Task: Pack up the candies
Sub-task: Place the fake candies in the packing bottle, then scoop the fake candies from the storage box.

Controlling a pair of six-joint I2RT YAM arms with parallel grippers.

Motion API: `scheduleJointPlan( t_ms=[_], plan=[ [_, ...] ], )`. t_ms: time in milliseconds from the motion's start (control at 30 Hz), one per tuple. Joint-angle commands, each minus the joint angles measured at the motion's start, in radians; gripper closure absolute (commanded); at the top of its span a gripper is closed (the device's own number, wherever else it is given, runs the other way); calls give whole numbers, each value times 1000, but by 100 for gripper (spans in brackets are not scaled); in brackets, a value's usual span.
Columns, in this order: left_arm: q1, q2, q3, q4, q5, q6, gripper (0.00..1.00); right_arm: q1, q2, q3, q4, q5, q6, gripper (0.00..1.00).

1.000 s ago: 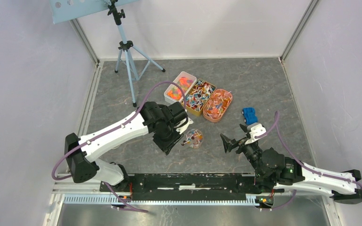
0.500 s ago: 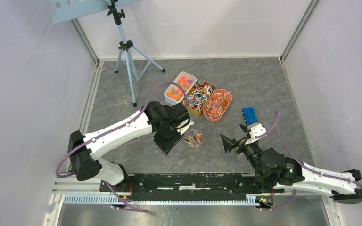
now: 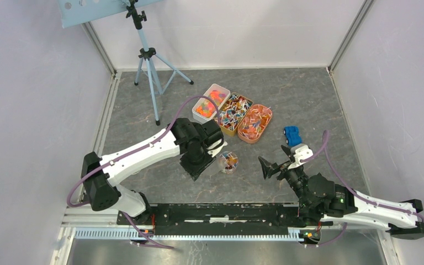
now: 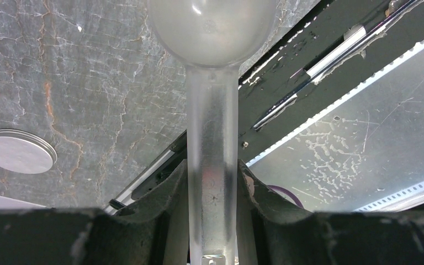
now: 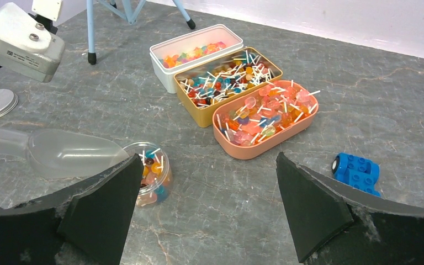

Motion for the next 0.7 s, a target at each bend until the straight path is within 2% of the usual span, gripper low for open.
scheduleJointPlan(
  t_ms=[0, 167, 267, 433, 567, 667],
  plan=[
    [-6, -4, 41, -13, -21, -34, 98, 5, -11, -2, 32, 15, 1, 2],
    [-6, -19, 56, -12, -59, -39, 98, 4, -10, -8, 40, 12, 4, 2],
    [-4, -37, 79, -6, -128, -47, 98, 5, -5, -13, 53, 1, 3, 2],
    [4, -73, 93, 58, -183, -29, 98, 5, 19, -27, 83, -30, -6, 2],
    [60, -30, 145, 78, -216, 6, 98, 5, 32, -50, 126, -38, -22, 2],
    [125, 13, 211, 107, -179, 42, 98, 6, 40, -69, 185, -67, -52, 2]
  ],
)
